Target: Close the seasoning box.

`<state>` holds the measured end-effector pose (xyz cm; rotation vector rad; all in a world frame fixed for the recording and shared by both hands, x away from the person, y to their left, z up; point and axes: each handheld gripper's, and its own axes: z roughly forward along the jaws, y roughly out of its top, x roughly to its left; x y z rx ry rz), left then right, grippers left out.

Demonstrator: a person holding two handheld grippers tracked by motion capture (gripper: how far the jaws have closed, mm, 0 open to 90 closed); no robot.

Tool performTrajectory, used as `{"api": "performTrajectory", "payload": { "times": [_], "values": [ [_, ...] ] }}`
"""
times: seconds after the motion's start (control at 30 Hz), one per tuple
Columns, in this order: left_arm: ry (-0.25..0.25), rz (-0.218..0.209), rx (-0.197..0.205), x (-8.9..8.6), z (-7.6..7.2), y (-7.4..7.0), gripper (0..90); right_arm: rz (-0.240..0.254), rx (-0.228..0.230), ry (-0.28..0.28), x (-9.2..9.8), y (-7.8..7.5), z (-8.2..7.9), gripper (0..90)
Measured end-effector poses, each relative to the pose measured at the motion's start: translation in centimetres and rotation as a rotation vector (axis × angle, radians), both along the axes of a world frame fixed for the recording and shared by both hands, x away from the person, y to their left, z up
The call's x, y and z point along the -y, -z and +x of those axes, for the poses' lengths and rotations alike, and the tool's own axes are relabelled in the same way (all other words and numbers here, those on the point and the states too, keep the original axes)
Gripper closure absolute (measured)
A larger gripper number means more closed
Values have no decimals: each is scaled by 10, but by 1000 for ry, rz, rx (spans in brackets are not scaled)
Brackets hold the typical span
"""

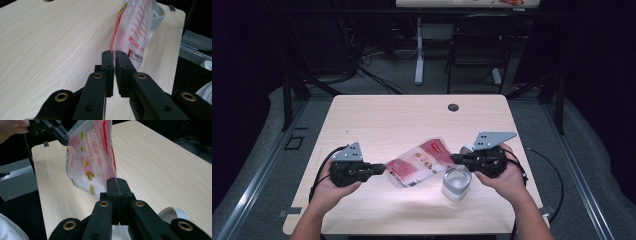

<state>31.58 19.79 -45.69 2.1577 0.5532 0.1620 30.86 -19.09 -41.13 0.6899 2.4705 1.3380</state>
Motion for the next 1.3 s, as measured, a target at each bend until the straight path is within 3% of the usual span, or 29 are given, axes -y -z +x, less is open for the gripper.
{"api": "performTrajectory", "payload": {
  "times": [0.3, 0.8, 1.07, 1.3],
  "values": [
    [-12, 27, -12, 0, -1, 7, 864, -5, 17, 13, -11, -7, 0, 900],
    [-35, 37, -21, -4, -1, 13, 876, 8, 52, 1, -25, -21, -2, 900],
    [-53, 39, -33, -5, 3, 18, 882, 5, 54, -4, -32, -22, 1, 900],
    [-88, 47, -55, -7, 9, 32, 883, -4, 57, -13, -43, -20, 5, 900]
  ]
}}
